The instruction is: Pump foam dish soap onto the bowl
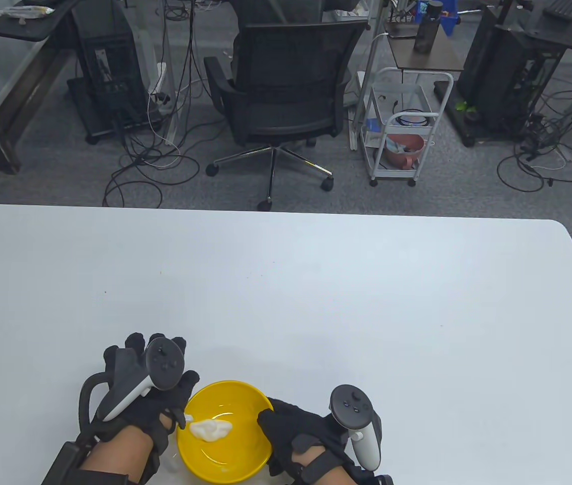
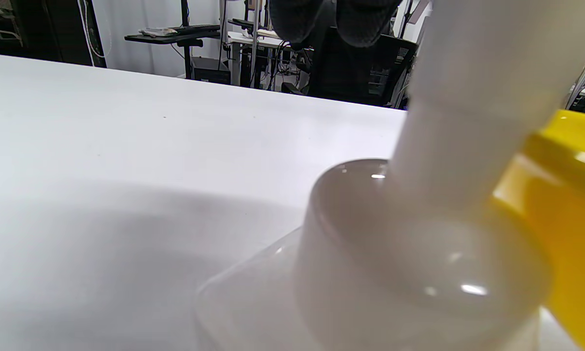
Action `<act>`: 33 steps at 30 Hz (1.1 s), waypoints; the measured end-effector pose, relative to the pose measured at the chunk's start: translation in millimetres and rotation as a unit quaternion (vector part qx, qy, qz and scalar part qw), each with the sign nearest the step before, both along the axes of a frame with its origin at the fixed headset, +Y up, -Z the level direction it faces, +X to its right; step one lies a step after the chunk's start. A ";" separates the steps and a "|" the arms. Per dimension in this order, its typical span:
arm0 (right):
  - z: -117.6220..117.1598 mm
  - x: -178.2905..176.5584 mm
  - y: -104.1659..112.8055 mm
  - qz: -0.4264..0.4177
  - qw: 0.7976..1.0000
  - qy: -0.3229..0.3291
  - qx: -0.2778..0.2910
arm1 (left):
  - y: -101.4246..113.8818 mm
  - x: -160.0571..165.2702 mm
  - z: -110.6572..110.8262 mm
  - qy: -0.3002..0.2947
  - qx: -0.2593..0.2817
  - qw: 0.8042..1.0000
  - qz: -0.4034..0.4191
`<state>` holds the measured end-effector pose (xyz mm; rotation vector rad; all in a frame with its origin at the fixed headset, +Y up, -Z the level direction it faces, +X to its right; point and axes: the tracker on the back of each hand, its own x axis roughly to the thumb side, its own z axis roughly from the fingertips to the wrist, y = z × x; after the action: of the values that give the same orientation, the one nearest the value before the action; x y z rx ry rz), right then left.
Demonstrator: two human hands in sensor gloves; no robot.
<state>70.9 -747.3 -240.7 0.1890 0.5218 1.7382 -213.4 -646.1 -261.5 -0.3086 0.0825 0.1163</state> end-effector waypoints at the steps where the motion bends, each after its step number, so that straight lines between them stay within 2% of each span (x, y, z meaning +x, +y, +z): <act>1: -0.1 0.2 0.0 0.000 1.000 0.000 0.000 | -0.6 0.1 -0.2 0.000 0.001 1.000 0.002; 12: -0.4 0.5 -0.3 0.002 1.000 -0.001 0.000 | -5.1 3.8 2.1 -0.004 0.010 1.000 -0.008; 20: -0.6 0.2 -0.6 0.001 1.000 -0.002 -0.002 | -18.7 2.1 1.0 0.005 -0.004 1.000 0.003; 33: -0.5 0.6 -1.7 0.002 1.000 -0.002 -0.007 | -11.2 -1.2 -0.7 0.002 -0.012 1.000 0.017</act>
<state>71.4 -749.0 -241.3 0.1744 0.5308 1.7372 -214.6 -657.3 -262.2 -0.3333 0.0832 0.1497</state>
